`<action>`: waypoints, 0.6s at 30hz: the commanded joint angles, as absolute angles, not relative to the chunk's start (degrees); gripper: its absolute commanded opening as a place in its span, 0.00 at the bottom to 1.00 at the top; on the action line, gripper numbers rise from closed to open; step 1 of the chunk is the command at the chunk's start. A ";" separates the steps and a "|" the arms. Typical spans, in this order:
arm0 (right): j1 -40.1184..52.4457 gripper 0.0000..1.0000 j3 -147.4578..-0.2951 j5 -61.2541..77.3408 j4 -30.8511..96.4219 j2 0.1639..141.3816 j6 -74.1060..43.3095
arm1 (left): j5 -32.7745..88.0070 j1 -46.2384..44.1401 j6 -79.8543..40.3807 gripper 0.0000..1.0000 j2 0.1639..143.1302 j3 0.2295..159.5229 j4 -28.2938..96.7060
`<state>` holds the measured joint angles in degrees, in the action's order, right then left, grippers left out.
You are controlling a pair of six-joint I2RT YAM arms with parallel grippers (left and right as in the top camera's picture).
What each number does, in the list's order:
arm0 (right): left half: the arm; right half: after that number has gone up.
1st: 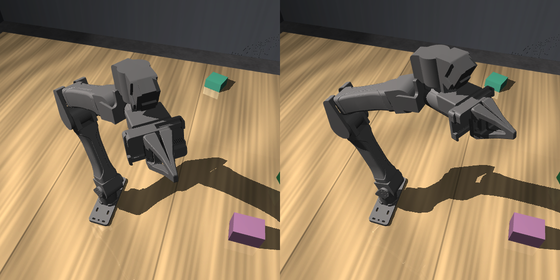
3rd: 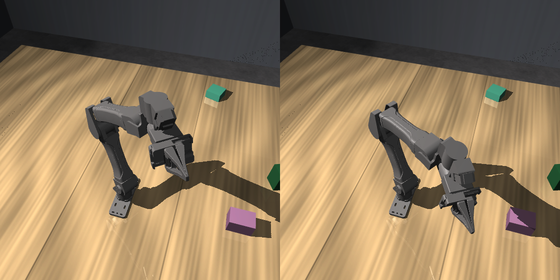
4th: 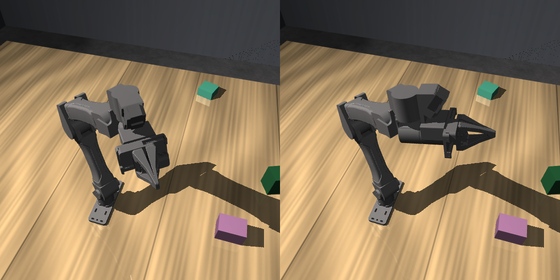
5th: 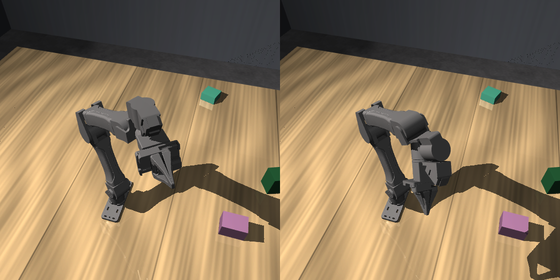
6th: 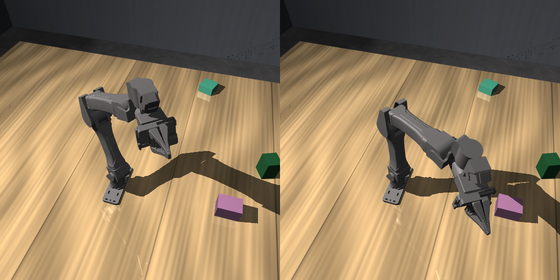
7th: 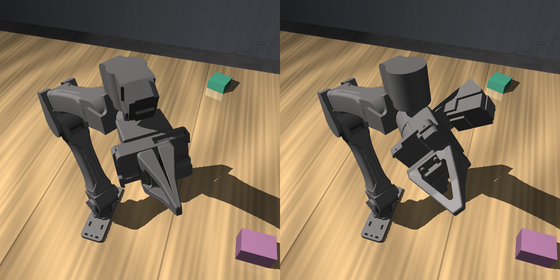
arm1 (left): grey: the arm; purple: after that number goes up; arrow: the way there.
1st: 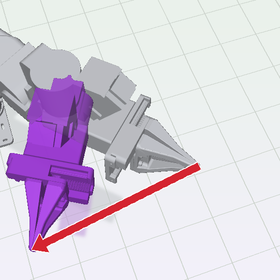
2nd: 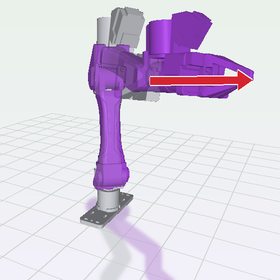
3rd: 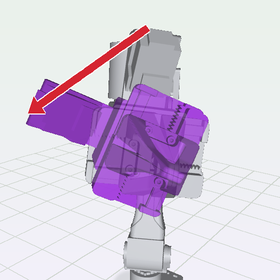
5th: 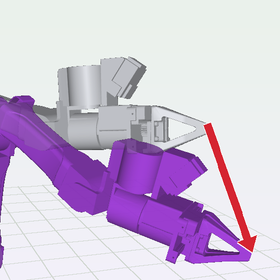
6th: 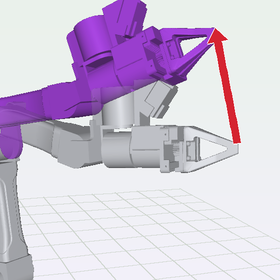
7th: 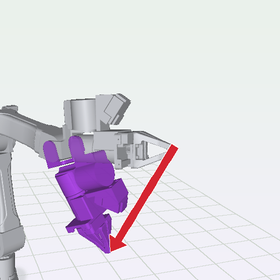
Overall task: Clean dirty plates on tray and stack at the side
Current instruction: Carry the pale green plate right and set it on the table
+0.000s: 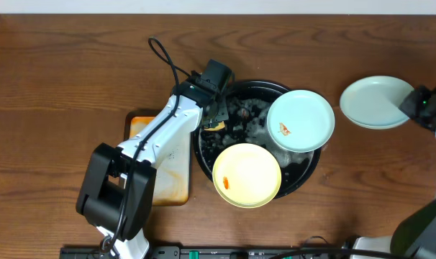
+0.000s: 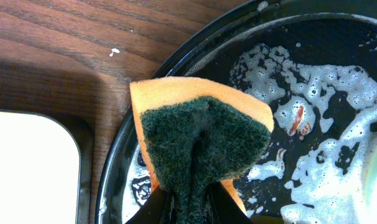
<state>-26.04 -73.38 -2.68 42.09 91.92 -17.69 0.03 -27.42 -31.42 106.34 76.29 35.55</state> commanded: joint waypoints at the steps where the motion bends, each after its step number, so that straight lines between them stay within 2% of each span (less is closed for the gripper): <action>1: -29.17 0.01 -74.04 -4.25 41.85 95.02 -21.26 | -0.43 -27.07 -30.63 0.16 107.18 75.44 35.57; 12: -32.62 0.04 -74.02 -11.22 43.53 99.31 -23.11 | 1.08 -27.07 -30.63 0.16 107.15 75.44 35.35; 14: -32.62 0.12 -74.02 -11.11 43.40 99.29 -23.14 | 1.06 -27.07 -30.63 0.16 107.15 75.44 35.31; 16: -32.60 0.36 -74.04 -10.22 42.92 99.24 -23.14 | 1.06 -27.07 -30.61 0.16 107.15 75.44 35.35; 18: -32.60 0.42 -74.04 -8.27 43.00 98.63 -23.16 | 1.08 -27.07 -30.57 0.16 107.15 75.44 35.44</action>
